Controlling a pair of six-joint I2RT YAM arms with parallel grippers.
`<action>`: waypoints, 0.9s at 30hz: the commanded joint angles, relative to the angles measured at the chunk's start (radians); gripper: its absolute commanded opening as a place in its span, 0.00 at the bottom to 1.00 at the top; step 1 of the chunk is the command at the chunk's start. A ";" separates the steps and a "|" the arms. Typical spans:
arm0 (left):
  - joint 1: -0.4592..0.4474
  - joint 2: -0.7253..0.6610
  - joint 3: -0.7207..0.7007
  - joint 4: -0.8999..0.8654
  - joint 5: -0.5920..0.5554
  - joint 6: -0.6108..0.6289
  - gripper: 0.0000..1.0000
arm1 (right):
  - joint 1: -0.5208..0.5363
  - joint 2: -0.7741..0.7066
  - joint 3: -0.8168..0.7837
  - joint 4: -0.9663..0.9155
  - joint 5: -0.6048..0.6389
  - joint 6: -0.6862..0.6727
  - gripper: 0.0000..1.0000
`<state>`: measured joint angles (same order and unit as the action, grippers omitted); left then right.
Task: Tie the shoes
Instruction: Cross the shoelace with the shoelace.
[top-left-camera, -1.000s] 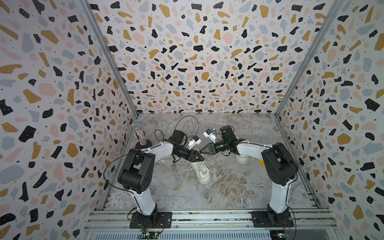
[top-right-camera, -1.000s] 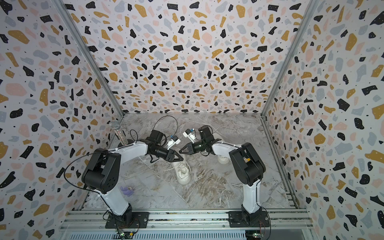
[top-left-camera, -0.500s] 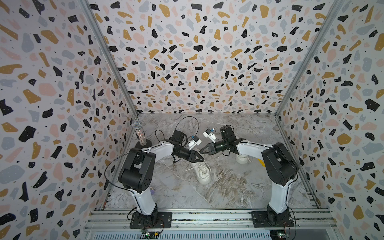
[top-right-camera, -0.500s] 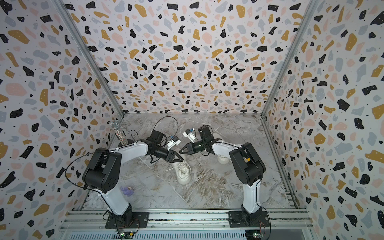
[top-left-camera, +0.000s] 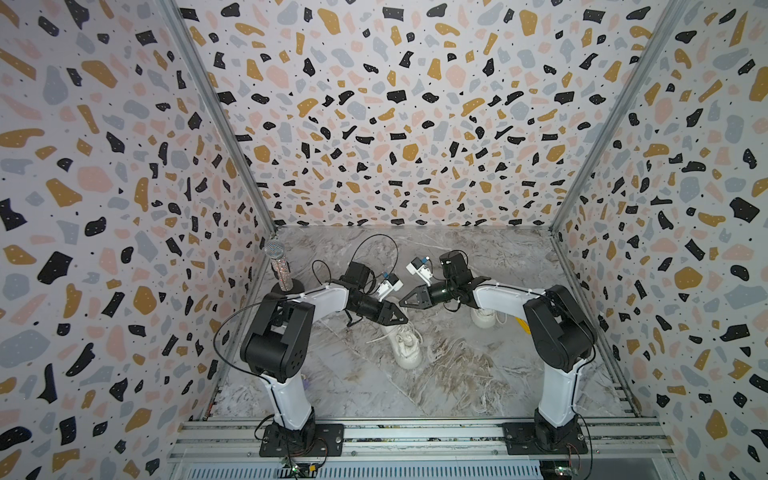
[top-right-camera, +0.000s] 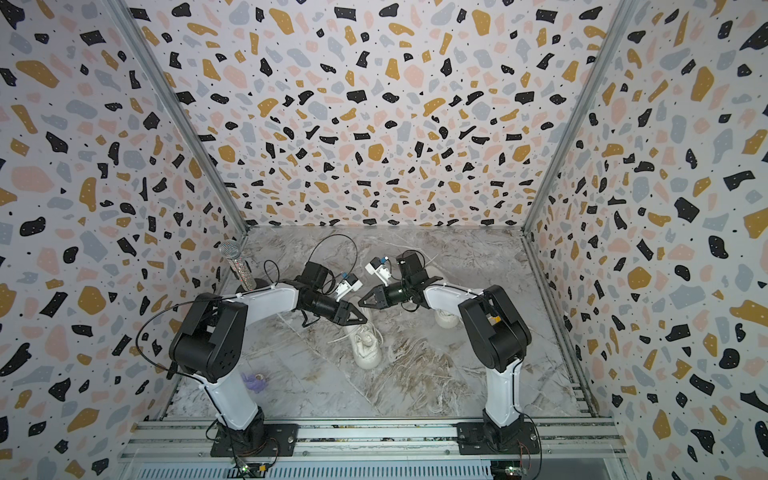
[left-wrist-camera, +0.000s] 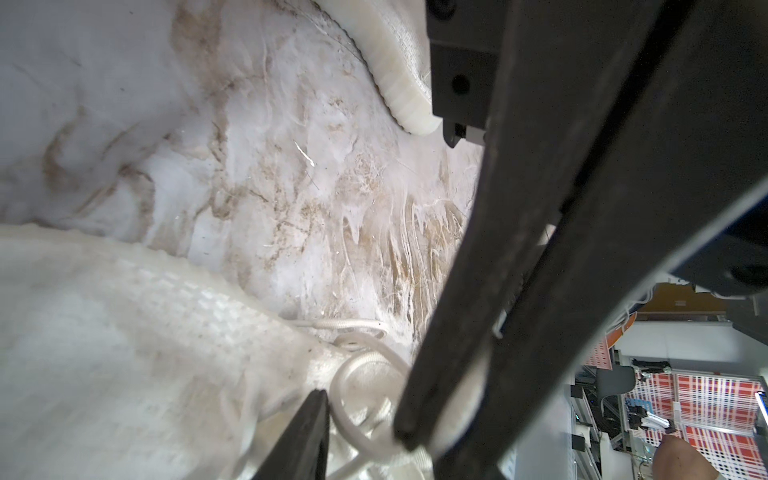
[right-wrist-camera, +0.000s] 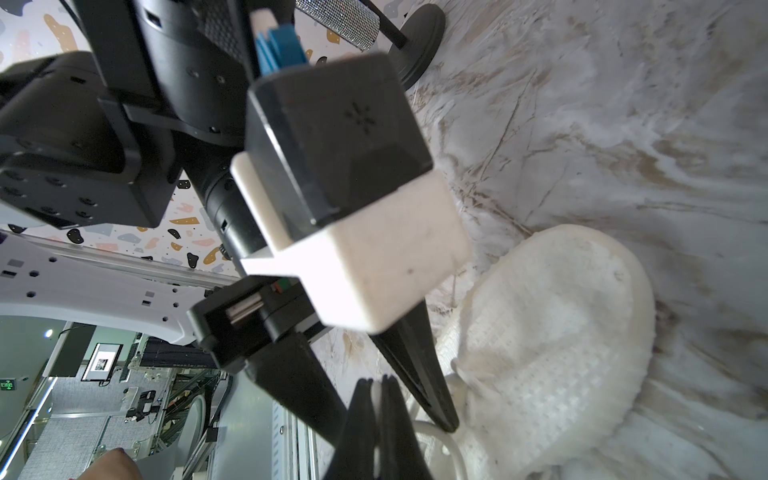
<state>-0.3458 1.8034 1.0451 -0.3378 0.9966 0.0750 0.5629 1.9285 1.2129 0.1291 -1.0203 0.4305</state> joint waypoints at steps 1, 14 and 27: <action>-0.015 0.005 -0.007 0.025 0.002 -0.005 0.39 | -0.003 -0.056 0.033 0.023 -0.010 0.010 0.00; -0.017 -0.030 -0.013 0.012 -0.004 0.057 0.18 | -0.013 -0.078 0.036 -0.018 -0.003 -0.029 0.00; 0.021 -0.049 0.033 -0.078 0.021 0.112 0.34 | -0.020 -0.094 0.031 -0.049 0.005 -0.067 0.00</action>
<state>-0.3481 1.7790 1.0477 -0.3843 0.9909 0.1749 0.5480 1.9003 1.2129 0.0814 -1.0145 0.3874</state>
